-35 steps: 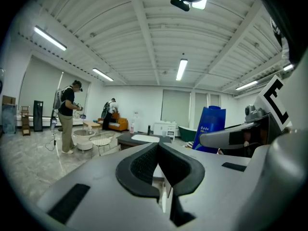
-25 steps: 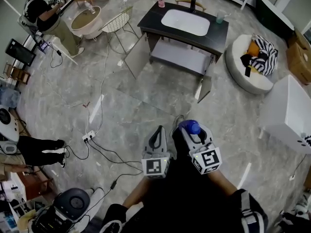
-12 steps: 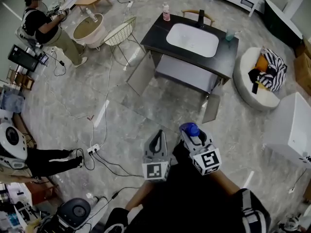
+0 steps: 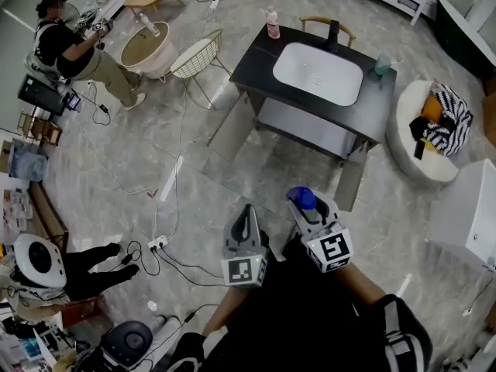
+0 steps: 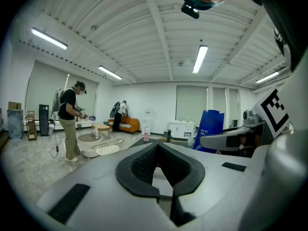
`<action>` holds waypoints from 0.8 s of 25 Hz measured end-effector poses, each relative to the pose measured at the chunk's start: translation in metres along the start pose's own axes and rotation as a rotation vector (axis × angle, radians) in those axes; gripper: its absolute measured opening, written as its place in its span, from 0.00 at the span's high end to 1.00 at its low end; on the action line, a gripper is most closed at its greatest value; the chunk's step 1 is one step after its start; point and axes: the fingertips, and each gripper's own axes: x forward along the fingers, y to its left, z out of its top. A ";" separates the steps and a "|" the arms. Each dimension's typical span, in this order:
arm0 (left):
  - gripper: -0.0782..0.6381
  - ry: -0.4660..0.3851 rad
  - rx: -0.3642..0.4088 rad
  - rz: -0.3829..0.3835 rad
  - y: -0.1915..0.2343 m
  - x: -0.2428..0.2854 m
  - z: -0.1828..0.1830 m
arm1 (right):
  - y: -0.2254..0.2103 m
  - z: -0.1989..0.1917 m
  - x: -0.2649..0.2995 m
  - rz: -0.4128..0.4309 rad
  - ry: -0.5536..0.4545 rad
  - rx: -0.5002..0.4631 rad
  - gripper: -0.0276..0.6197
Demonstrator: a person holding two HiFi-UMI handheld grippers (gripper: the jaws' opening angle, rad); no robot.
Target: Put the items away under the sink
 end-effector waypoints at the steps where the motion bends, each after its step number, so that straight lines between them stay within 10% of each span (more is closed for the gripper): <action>1: 0.87 0.009 0.009 -0.008 0.004 0.010 -0.001 | -0.005 0.002 0.009 0.000 -0.006 -0.012 0.71; 20: 0.87 0.040 -0.009 -0.286 0.167 0.259 0.016 | -0.061 0.023 0.255 -0.297 0.004 0.115 0.71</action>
